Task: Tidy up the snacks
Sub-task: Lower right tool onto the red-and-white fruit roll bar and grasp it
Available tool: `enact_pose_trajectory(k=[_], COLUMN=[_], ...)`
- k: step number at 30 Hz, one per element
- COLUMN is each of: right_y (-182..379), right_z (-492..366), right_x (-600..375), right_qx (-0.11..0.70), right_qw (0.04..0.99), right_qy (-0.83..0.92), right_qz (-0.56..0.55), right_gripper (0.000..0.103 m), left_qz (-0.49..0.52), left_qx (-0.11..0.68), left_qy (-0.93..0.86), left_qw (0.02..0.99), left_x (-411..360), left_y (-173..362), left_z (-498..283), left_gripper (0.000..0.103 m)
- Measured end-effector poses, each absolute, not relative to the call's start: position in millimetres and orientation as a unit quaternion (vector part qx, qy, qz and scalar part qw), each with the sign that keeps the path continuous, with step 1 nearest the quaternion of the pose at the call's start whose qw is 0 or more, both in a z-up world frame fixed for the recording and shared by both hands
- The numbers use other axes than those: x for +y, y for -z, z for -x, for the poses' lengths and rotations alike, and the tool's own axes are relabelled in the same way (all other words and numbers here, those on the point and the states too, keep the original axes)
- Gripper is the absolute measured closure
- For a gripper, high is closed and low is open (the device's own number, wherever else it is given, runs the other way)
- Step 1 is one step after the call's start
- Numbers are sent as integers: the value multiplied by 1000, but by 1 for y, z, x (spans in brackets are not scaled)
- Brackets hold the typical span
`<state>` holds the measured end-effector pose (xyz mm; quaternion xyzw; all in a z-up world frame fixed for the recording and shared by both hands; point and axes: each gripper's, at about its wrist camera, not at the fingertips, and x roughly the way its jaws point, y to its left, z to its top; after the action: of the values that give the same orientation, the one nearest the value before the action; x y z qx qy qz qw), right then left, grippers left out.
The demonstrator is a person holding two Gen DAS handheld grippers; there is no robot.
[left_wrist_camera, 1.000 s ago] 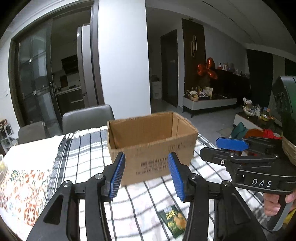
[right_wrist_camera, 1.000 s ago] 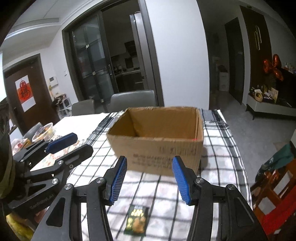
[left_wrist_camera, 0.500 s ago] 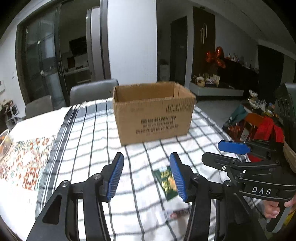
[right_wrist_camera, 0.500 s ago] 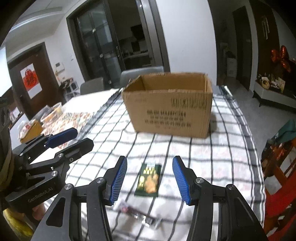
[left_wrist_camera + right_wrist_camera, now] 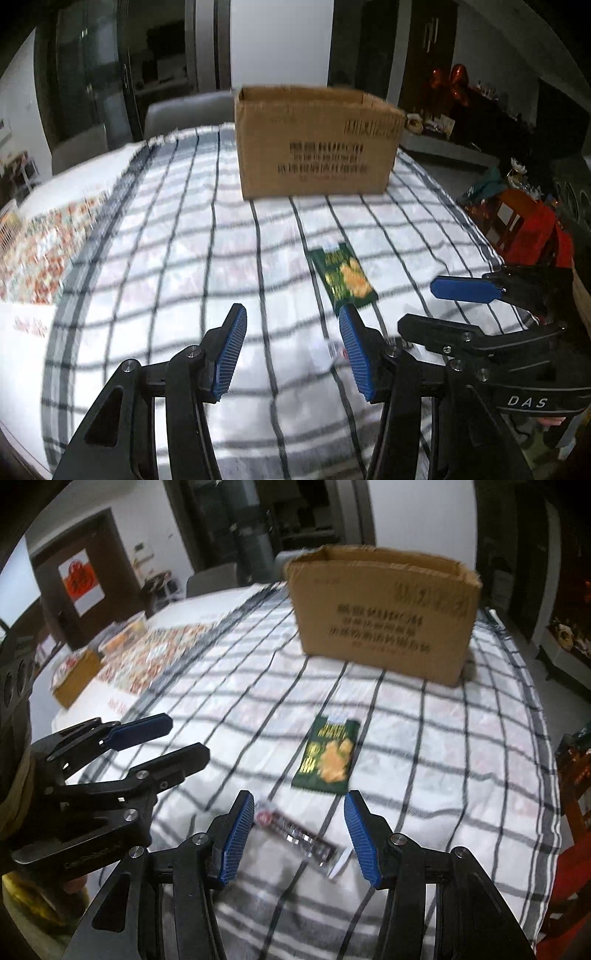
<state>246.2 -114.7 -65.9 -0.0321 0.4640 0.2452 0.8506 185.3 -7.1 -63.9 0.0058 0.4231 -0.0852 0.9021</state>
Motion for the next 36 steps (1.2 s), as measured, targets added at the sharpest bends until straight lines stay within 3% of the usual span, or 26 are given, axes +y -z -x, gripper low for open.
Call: enact_pose_trajectory(k=[10, 22, 29, 36], right_y=[98, 119, 125, 125], right_z=[-255, -258, -266, -269], right_x=[-98, -70, -69, -77], right_qx=[518, 521, 524, 532], right_qw=[803, 771, 768, 772], right_qy=[-280, -312, -321, -321], right_qz=[88, 193, 180, 134], right_gripper=[52, 59, 64, 77], left_qz=[5, 11, 17, 17], left_qx=[466, 491, 497, 497], left_qy=[75, 67, 65, 66], left_qw=[881, 869, 865, 865], left_x=[-7, -5, -2, -3], left_y=[89, 107, 111, 111], left_z=[-186, -193, -195, -195], left_gripper=[52, 52, 52, 52])
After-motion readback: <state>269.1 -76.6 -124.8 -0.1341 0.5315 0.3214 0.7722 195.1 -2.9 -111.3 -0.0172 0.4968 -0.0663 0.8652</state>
